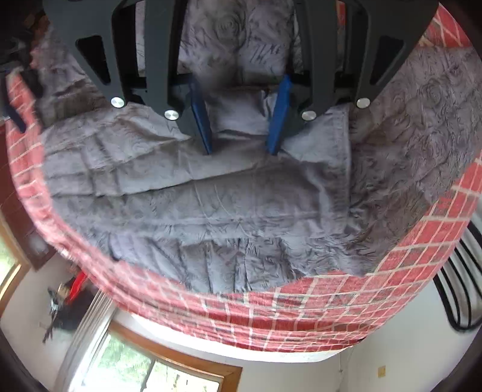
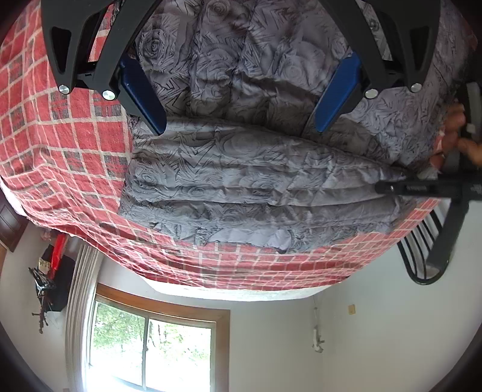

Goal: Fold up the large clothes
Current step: 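Grasp the other sleeve cuff with the left tool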

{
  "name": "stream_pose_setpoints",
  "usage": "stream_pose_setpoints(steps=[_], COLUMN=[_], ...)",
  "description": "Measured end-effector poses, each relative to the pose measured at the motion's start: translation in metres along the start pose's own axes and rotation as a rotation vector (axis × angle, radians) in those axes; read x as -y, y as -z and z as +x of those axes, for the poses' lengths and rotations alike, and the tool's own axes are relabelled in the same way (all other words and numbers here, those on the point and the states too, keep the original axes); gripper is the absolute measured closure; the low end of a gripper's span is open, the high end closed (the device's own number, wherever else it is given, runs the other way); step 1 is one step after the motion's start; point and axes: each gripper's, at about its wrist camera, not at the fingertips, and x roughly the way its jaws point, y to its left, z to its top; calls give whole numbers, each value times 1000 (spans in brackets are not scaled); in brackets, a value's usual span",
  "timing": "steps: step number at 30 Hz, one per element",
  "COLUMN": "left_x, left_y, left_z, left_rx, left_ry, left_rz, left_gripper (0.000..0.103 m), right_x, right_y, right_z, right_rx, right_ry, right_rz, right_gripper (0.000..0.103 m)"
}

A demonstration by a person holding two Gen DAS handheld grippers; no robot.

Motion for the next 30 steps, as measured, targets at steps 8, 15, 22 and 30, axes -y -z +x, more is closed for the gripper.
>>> stream_pose_setpoints(steps=[8,15,22,30], left_x=[-108,-253,-319,-322], left_y=[28,109,136,135], left_z=[-87,-156,-176,-154], left_rx=[118,141,159,124], left_ry=[-125,-258,-291,-306], left_rz=[-176,-500,-659,-651], left_gripper=[17,16,16,53], right_x=[-17,-29,-46,-56], right_y=[2,3,6,8], right_z=[-7,-8,-12,-11], right_rx=[27,37,38,21], right_ry=[-79,-138,-163,-138], right_rz=[-21,-45,-83,-119], right_gripper=[4,4,4,4])
